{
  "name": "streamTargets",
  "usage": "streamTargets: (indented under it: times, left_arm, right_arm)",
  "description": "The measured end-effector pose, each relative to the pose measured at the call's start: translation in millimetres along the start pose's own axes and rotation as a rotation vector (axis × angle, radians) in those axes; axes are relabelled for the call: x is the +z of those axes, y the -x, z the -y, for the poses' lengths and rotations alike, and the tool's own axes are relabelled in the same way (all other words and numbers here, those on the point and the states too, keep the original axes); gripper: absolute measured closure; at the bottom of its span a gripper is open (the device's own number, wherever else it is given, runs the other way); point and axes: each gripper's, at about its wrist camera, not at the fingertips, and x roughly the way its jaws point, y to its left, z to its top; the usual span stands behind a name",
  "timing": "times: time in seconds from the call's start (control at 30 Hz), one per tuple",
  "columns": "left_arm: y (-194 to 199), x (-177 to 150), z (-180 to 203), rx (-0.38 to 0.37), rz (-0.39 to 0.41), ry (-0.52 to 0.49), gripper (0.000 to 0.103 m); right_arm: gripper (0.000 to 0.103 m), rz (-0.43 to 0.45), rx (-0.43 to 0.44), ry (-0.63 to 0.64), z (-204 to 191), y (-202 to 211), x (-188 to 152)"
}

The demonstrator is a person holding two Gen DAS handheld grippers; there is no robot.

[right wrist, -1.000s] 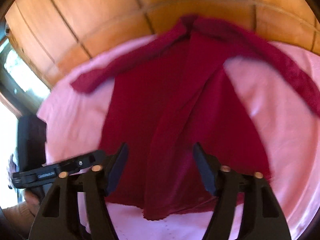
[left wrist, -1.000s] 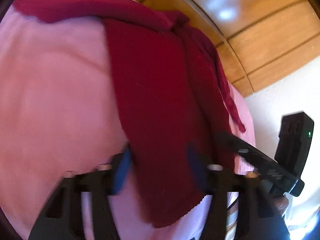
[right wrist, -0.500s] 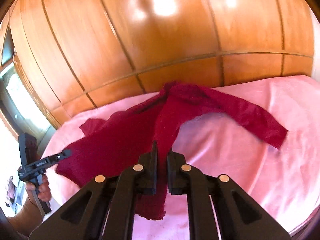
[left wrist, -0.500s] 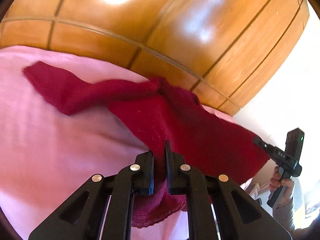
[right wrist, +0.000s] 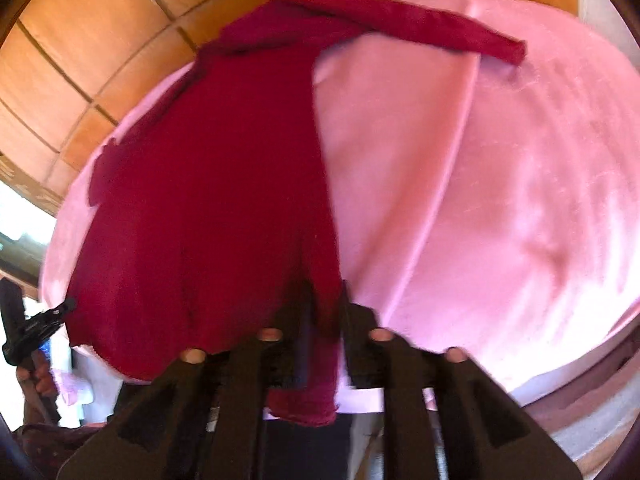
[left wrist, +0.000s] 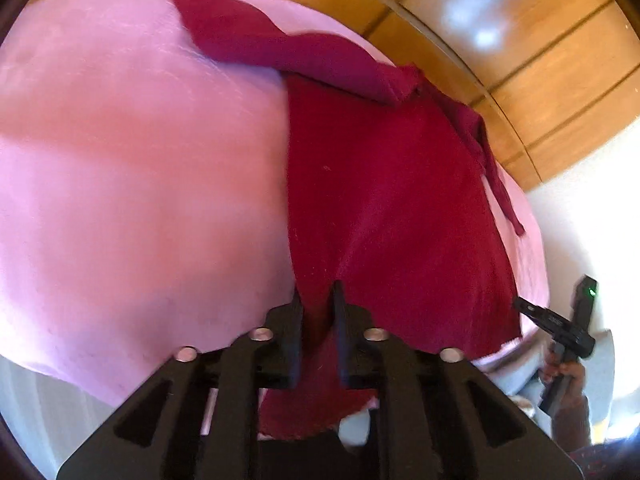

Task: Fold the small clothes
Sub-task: 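Grasp the shirt hem with the left gripper while the right gripper grasps and lifts it, then lay the shirt flat on the bed and open both grippers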

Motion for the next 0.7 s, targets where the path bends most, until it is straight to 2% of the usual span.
streamTargets:
  times: [0.03, 0.07, 0.1, 0.17, 0.23, 0.3, 0.43, 0.5, 0.57, 0.63, 0.7]
  left_arm:
    - [1.3, 6.9, -4.5, 0.016, 0.025, 0.012, 0.072]
    - [4.8, 12.1, -12.1, 0.027, 0.046, 0.031, 0.06]
    - [9.4, 16.0, -21.5, 0.041, 0.074, 0.057, 0.053]
    - [17.9, 35.1, -41.3, 0.095, 0.145, 0.114, 0.053]
    - [24.3, 50.7, -57.0, 0.145, 0.204, 0.155, 0.053]
    - [26.8, 76.2, -73.7, 0.2, 0.25, 0.188, 0.053]
    - [25.7, 126.9, -96.8, 0.267, 0.305, 0.21, 0.053]
    - [25.3, 146.7, -108.9, 0.298, 0.334, 0.212, 0.053]
    - [23.9, 171.3, -123.4, 0.323, 0.346, 0.221, 0.053]
    - [19.9, 194.5, -135.3, 0.306, 0.351, 0.233, 0.053]
    - [8.9, 220.6, -142.1, 0.313, 0.355, 0.241, 0.053]
  right_arm:
    - [0.055, 0.033, -0.017, 0.014, -1.7, 6.4, 6.4]
    - [0.055, 0.061, -0.032, 0.027, -5.3, 12.9, 13.3]
    - [0.051, 0.078, -0.041, 0.035, -8.2, 14.5, 16.7]
    - [0.044, 0.126, -0.037, 0.066, -20.4, 15.3, 27.5]
    - [0.04, 0.15, 0.013, 0.095, -44.9, 8.8, 36.3]
    - [0.035, 0.148, 0.053, 0.128, -71.0, -6.6, 39.9]
    - [0.035, 0.108, 0.093, 0.203, -127.2, -58.3, 51.7]
    - [0.035, 0.104, 0.091, 0.229, -142.3, -74.9, 52.1]
    - [0.035, 0.113, 0.05, 0.275, -159.2, -93.6, 55.9]
    - [0.035, 0.123, 0.02, 0.309, -167.7, -111.0, 56.9]
    - [0.03, 0.141, 0.009, 0.319, -163.8, -120.3, 53.6]
